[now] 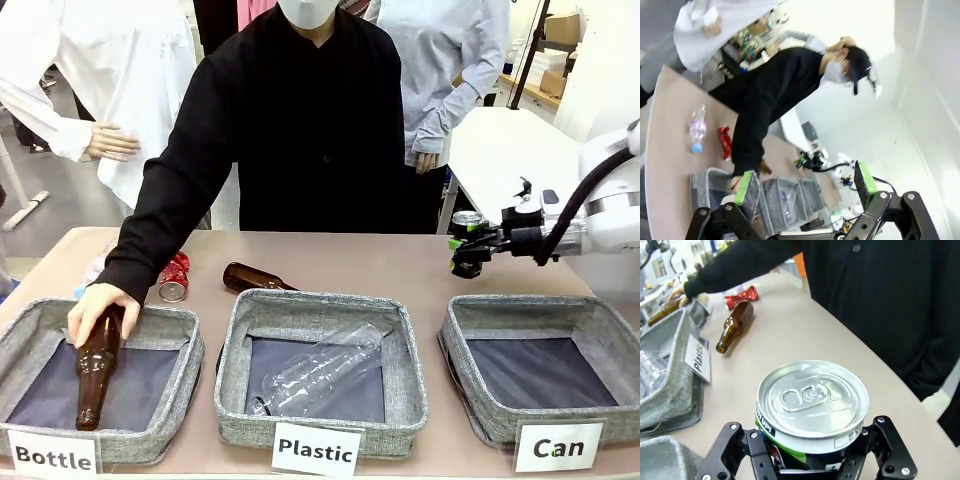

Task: Sort the can waste into the basket.
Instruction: Pick up the can waste from the table and place it in the right Fabric basket.

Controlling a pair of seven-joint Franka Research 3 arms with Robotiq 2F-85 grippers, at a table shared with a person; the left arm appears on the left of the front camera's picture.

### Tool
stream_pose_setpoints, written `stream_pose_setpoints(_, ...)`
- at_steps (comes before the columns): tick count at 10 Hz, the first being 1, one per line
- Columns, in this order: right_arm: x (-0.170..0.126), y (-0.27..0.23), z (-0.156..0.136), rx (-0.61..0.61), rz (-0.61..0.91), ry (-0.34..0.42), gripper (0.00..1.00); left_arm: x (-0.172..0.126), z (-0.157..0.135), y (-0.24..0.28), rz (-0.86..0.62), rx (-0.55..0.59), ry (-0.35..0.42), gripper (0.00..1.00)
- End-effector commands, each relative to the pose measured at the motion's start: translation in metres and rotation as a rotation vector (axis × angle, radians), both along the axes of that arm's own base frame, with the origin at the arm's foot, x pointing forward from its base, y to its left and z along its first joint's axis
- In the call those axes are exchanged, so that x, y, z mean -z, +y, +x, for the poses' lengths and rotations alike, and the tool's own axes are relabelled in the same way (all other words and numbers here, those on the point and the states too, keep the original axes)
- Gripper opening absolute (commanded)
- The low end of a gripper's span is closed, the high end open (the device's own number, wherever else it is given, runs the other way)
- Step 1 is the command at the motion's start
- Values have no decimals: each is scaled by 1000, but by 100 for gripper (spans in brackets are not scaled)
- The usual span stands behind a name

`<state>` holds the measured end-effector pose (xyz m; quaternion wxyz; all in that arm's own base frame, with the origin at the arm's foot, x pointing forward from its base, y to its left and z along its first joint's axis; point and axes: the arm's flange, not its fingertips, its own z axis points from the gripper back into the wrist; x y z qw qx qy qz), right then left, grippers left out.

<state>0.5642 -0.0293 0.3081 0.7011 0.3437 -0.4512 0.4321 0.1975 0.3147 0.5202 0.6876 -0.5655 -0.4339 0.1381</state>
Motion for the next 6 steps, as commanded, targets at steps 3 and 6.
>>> stream_pose_setpoints(3, -92, -27, -62, -47, -10, 30, 0, 11, 14, -3, -152, 69, -41, 100)
stream_pose_setpoints(6, -145, -14, -153, -276, -263, 146, 0, 25, 22, -54, -120, 213, 8, 100)
